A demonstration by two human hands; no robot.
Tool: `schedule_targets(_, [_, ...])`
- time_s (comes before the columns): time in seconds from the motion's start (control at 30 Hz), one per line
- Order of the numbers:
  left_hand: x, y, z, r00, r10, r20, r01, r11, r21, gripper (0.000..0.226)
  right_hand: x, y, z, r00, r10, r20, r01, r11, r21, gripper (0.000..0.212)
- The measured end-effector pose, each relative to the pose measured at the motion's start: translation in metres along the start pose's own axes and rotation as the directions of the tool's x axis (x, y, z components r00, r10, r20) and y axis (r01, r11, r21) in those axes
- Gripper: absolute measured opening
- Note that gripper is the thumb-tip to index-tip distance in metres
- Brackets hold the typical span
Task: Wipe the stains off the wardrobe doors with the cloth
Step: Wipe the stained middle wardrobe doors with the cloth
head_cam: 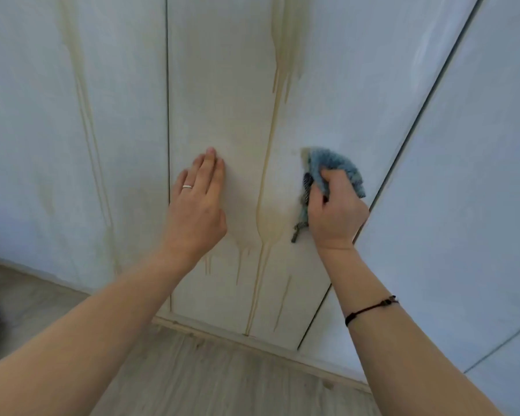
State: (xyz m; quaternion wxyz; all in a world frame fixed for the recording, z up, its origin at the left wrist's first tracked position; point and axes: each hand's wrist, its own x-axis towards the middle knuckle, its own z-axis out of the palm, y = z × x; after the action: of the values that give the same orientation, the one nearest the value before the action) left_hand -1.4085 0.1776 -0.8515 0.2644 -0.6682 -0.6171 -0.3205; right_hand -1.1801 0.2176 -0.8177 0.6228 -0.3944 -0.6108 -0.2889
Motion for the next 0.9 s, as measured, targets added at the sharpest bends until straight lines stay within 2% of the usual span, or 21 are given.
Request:
schedule_targets(0.07, [0.0, 0.004, -0.001, 1.0, -0.016, 0.005, 0.016, 1.0, -0.006, 0.082, -0.048, 0.005, 0.005, 0.961, -0.175, 0.213, 0.18, 0.984, -0.003, 0.009])
schedule_targets(0.13, [0.002, 0.007, -0.002, 0.999, -0.021, -0.029, 0.02, 1.0, -0.023, 0.079, -0.086, 0.009, 0.002, 0.879, -0.247, 0.407, 0.26, 0.965, 0.026, 0.009])
schedule_targets(0.2, [0.003, 0.008, 0.0, 0.997, -0.031, -0.07, 0.028, 0.999, -0.045, 0.074, -0.103, 0.014, -0.002, 0.806, -0.294, 0.514, 0.303, 0.95, 0.068, 0.009])
schedule_targets(0.27, [0.005, 0.012, 0.003, 0.994, -0.058, -0.094, 0.05, 0.996, -0.08, 0.073, -0.085, 0.016, -0.003, 0.776, -0.351, 0.524, 0.348, 0.931, 0.107, 0.013])
schedule_targets(0.33, [0.006, 0.016, 0.007, 0.991, -0.082, -0.101, 0.07, 0.991, -0.114, 0.074, -0.05, 0.014, -0.002, 0.839, -0.331, 0.433, 0.337, 0.939, 0.065, 0.016])
schedule_targets(0.4, [0.005, 0.017, 0.009, 0.992, -0.092, -0.091, 0.08, 0.989, -0.128, 0.074, -0.005, 0.007, -0.005, 0.954, -0.171, 0.244, 0.183, 0.983, -0.024, 0.018])
schedule_targets(0.43, [0.005, 0.016, 0.009, 0.992, -0.093, -0.089, 0.081, 0.988, -0.129, 0.075, 0.017, 0.003, -0.008, 0.985, -0.035, 0.167, 0.043, 0.998, -0.043, 0.02])
schedule_targets(0.5, [0.006, 0.014, 0.008, 0.992, -0.09, -0.085, 0.078, 0.988, -0.132, 0.075, 0.051, -0.002, -0.013, 0.966, 0.249, 0.073, -0.251, 0.968, 0.019, 0.026])
schedule_targets(0.53, [0.006, 0.014, 0.008, 0.993, -0.091, -0.078, 0.08, 0.987, -0.137, 0.075, 0.059, -0.004, -0.014, 0.947, 0.318, 0.034, -0.32, 0.946, 0.056, 0.03])
schedule_targets(0.6, [0.004, 0.014, 0.009, 0.992, -0.101, -0.076, 0.09, 0.985, -0.145, 0.075, 0.058, -0.009, -0.013, 0.945, 0.326, -0.01, -0.325, 0.943, 0.072, 0.033])
schedule_targets(0.67, [0.003, 0.013, 0.012, 0.992, -0.093, -0.084, 0.08, 0.985, -0.151, 0.075, 0.042, -0.014, -0.003, 0.968, 0.248, 0.035, -0.25, 0.965, 0.076, 0.033])
schedule_targets(0.77, [0.003, 0.012, 0.012, 0.992, -0.085, -0.091, 0.07, 0.985, -0.156, 0.076, 0.003, -0.023, 0.01, 0.973, 0.026, 0.229, -0.044, 0.996, 0.074, 0.033])
schedule_targets(0.83, [0.003, 0.013, 0.011, 0.991, -0.096, -0.091, 0.081, 0.984, -0.157, 0.075, -0.018, -0.03, 0.011, 0.915, -0.084, 0.395, 0.066, 0.996, 0.06, 0.032])
schedule_targets(0.9, [0.003, 0.015, 0.009, 0.991, -0.1, -0.089, 0.085, 0.984, -0.16, 0.071, -0.017, -0.036, 0.007, 0.831, -0.048, 0.554, 0.017, 0.998, 0.062, 0.026])
